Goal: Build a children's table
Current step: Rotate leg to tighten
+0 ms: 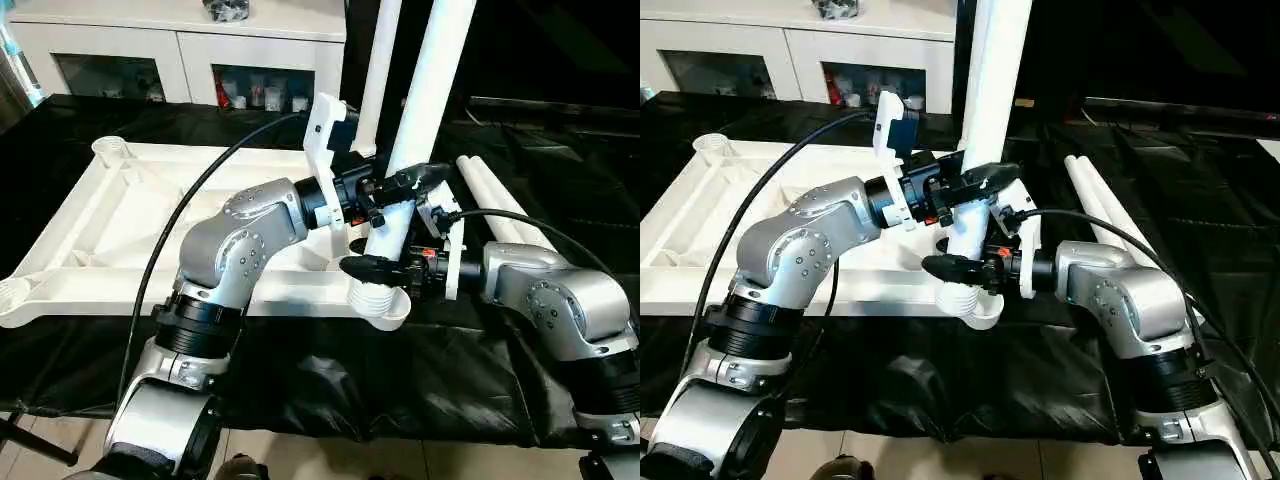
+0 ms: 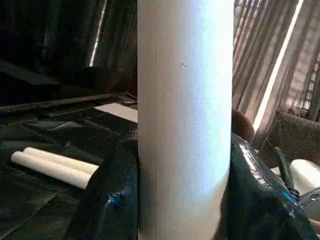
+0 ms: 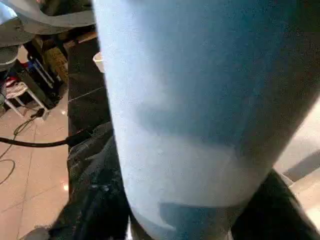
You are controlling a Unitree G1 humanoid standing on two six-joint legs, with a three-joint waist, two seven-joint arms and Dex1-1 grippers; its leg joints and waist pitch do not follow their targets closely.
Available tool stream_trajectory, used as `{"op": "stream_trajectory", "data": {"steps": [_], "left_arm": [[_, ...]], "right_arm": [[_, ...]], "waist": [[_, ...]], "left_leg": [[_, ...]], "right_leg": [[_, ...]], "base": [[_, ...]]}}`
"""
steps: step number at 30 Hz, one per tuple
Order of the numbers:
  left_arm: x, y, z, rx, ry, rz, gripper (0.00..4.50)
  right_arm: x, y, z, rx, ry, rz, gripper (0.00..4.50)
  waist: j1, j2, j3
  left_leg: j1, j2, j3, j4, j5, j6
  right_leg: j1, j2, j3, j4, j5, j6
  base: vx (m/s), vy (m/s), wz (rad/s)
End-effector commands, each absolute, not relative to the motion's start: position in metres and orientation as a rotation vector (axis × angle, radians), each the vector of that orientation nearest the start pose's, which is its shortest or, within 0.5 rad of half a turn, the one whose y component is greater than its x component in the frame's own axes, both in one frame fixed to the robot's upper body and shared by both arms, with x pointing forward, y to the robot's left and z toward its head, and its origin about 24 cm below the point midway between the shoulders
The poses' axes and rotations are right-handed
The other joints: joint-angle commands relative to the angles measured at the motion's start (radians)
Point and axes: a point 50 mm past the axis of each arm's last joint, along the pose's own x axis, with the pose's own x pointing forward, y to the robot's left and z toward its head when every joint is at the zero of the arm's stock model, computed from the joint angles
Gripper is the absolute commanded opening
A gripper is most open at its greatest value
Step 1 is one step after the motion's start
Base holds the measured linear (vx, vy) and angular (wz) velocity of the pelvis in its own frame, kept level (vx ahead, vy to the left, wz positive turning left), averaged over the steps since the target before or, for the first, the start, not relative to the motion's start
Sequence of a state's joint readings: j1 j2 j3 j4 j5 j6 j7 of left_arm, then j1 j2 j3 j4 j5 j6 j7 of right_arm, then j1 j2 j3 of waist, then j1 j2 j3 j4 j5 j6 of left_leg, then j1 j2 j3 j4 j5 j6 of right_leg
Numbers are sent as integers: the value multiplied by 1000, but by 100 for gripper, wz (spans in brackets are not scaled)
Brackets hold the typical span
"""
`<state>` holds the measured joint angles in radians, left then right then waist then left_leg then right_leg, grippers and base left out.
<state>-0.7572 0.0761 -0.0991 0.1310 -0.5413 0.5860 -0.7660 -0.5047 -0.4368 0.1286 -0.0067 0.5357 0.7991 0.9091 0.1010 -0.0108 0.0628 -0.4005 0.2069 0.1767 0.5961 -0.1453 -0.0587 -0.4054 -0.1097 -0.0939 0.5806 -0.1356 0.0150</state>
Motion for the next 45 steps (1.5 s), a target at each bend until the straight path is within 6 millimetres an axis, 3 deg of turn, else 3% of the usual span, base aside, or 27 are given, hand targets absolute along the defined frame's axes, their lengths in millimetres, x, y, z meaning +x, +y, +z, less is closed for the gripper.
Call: {"op": "stream_trajectory", "data": {"steps": [1,5,15,16,25,32,34,37,41,44,45], "left_arm": [[318,30,198,-230,-68,-1312,184],[319,31,198,-229,-68,-1309,184],[321,33,198,-235,-73,-1308,184],[321,33,198,-235,-74,-1309,184],[321,33,198,-231,-73,-1318,184],[326,33,200,-232,-93,-1258,184],[329,33,201,-252,-95,-1226,254],[331,35,206,-296,-119,-1210,257],[332,38,219,-346,-264,-1176,298],[332,40,235,-519,-331,-1145,297],[332,42,238,-555,-347,-1130,297]], "right_arm": [[298,-132,121,124,384,1125,281],[300,-135,122,109,375,1113,305],[298,-140,127,118,367,1141,305],[297,-140,127,120,369,1143,280],[294,-138,123,135,395,1153,204],[294,-137,121,136,397,1140,191],[295,-137,120,135,394,1132,191],[295,-136,120,138,386,1124,190],[296,-135,121,154,360,1105,190],[302,-137,120,180,319,1035,190],[303,-137,120,188,307,1013,190]], "waist": [[1,-3,-83],[1,-2,-83],[2,-2,-83],[2,-2,-84],[2,1,-84],[1,2,-84],[3,2,-84],[3,0,-84],[4,-1,-85],[4,-2,-86],[5,4,-85]], "left_leg": [[30,17,-4,-72,-308,-34],[30,18,-4,-73,-311,-36],[30,17,-4,-72,-311,-31],[30,18,-4,-72,-309,-31],[30,18,-4,-73,-310,-31],[30,17,-3,-72,-313,-32],[31,16,-4,-71,-316,-32],[30,17,-5,-71,-316,-32],[27,16,-5,-71,-313,-26],[26,16,-3,-69,-310,-28],[28,15,-4,-69,-313,-28]], "right_leg": [[47,-34,33,-66,-356,-150],[48,-33,33,-64,-342,-155],[49,-34,33,-64,-342,-159],[49,-33,34,-64,-339,-161],[49,-33,33,-64,-331,-164],[48,-32,34,-65,-328,-166],[50,-33,33,-65,-337,-164],[50,-33,32,-66,-345,-159],[51,-35,30,-69,-348,-157],[50,-36,31,-64,-335,-171],[49,-36,30,-65,-340,-174]], "base": [[0,0,0],[0,0,0],[0,0,0],[0,0,0],[0,0,0],[0,0,0],[0,0,0],[0,0,0],[0,0,0],[0,0,0],[0,0,0]]}}
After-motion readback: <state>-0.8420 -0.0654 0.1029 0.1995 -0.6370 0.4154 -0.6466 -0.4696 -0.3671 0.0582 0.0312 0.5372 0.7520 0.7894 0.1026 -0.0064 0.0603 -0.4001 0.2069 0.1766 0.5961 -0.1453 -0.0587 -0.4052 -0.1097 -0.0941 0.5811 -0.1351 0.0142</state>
